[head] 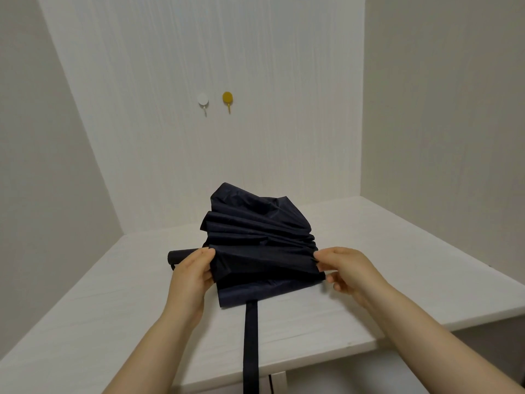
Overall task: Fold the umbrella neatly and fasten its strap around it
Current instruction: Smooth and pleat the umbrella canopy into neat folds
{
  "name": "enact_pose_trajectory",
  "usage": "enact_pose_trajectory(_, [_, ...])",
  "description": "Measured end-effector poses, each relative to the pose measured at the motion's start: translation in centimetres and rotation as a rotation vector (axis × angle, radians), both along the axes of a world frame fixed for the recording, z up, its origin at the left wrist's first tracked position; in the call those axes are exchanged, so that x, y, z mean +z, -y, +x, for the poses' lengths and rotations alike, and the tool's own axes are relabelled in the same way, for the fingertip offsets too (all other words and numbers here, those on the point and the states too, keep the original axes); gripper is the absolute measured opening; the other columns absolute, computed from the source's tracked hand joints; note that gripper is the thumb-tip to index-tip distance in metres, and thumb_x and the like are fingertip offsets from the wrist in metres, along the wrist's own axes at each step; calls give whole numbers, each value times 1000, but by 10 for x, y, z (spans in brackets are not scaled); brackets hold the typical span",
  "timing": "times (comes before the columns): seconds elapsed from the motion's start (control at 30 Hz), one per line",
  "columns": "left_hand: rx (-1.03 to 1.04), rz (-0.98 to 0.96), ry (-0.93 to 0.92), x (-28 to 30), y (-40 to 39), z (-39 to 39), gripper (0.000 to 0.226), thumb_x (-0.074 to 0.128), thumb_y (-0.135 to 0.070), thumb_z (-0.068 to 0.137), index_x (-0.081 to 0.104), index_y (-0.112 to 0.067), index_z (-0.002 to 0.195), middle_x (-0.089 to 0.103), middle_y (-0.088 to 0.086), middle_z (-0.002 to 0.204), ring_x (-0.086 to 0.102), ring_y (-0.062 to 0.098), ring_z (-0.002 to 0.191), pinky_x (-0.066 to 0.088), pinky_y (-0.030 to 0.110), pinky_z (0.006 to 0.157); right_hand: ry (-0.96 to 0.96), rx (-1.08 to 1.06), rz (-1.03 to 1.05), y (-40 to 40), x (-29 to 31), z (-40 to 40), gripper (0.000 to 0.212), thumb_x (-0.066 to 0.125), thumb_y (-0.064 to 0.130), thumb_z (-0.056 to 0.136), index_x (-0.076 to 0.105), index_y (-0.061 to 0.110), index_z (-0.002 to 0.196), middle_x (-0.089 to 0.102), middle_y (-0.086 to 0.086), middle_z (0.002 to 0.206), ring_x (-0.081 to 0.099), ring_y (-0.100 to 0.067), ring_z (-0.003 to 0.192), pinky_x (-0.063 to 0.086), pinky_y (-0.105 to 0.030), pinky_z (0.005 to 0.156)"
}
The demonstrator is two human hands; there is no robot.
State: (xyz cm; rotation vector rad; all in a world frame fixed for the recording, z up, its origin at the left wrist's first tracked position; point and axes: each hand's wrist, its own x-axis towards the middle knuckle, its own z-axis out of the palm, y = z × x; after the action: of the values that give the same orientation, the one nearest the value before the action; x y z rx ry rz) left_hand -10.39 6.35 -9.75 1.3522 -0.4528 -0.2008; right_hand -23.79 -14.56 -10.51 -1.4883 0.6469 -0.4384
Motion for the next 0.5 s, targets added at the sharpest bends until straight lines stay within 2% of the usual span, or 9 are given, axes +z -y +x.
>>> enact_pose_trajectory(0.1, [-13,18,11,-3,-3,-1,20,46,-11,93,62,-2,85,61,12,90,58,27,89,46,43,87,-86,45,62,2,-2,3,12,57,21,88,62,11,93,65,-5,74,47,-7,32,34,-16,38])
enact_pose_trajectory(0.2, [-18,21,9,-5,-5,-2,17,46,-10,92,59,-2,85,57,14,89,56,28,88,45,40,83,-137,90,251,3,-6,3,16,58,22,87,60,13,100,71,-14,96,55,-10,36,34,-14,34])
enact_pose_trajectory(0.3, [-22,19,13,-5,-5,-3,16,46,-10,92,57,-3,83,55,13,87,55,27,86,45,38,80,-89,148,476,5,-11,0,17,59,16,86,61,14,102,66,-21,109,58,-13,38,36,-13,31])
enact_pose_trajectory(0.4, [-30,14,15,-5,-5,-2,14,46,-10,92,57,-3,87,53,14,89,53,27,87,44,39,81,-21,176,591,2,-14,0,12,59,10,84,65,13,95,61,-14,99,55,-10,36,37,-14,31])
enact_pose_trajectory(0.5, [-32,15,6,-5,-4,0,13,47,-10,92,57,-3,89,53,14,90,53,28,88,43,41,84,43,93,566,-3,-15,2,15,54,4,87,67,9,82,57,-4,75,50,-4,31,36,-11,30])
